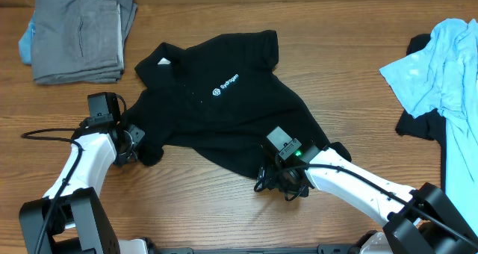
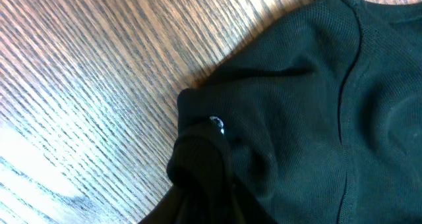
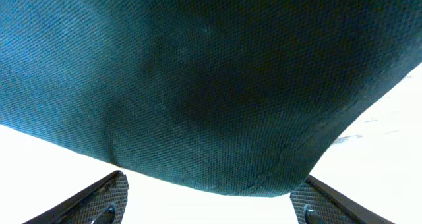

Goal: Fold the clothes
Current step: 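Grasp the shirt's lower right edge with the right gripper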

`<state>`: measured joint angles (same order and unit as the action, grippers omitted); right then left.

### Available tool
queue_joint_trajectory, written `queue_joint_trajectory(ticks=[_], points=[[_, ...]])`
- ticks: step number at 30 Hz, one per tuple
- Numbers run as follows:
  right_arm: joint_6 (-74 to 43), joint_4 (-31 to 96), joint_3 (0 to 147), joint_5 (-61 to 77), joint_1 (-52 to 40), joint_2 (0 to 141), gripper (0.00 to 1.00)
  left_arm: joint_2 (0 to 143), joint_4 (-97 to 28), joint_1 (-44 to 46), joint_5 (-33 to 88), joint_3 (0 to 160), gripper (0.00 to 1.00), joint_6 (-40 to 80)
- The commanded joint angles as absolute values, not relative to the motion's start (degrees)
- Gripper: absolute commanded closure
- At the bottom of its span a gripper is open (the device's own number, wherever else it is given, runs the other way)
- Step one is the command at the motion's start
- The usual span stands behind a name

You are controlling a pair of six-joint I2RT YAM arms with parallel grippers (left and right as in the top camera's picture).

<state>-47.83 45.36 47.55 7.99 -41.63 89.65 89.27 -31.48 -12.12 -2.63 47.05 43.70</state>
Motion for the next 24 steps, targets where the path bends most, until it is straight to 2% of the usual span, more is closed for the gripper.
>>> queue_joint_trajectory(ticks=[1, 5, 18, 20, 24], points=[[-48.0, 45.1, 47.2, 6.0, -41.5, 89.7, 0.18, 89.6, -31.4, -12.4, -3.1, 48.1, 0.73, 43.3], [-48.0, 45.1, 47.2, 4.9, -41.5, 89.9, 0.22, 89.6, -31.4, -12.4, -3.1, 48.1, 0.73, 43.3], [-47.8, 44.8, 47.2, 4.5, -41.5, 95.4, 0.24, 89.6, -31.3, -12.4, -3.1, 48.1, 0.75, 43.3], [-47.7, 44.8, 47.2, 4.4, -41.5, 95.5, 0.33, 89.6, -31.2, -12.4, -3.1, 48.1, 0.75, 43.3], [-47.7, 45.1, 47.2, 4.2, -41.5, 95.5, 0.62, 89.6, -31.2, -12.4, -3.1, 48.1, 0.79, 43.3]])
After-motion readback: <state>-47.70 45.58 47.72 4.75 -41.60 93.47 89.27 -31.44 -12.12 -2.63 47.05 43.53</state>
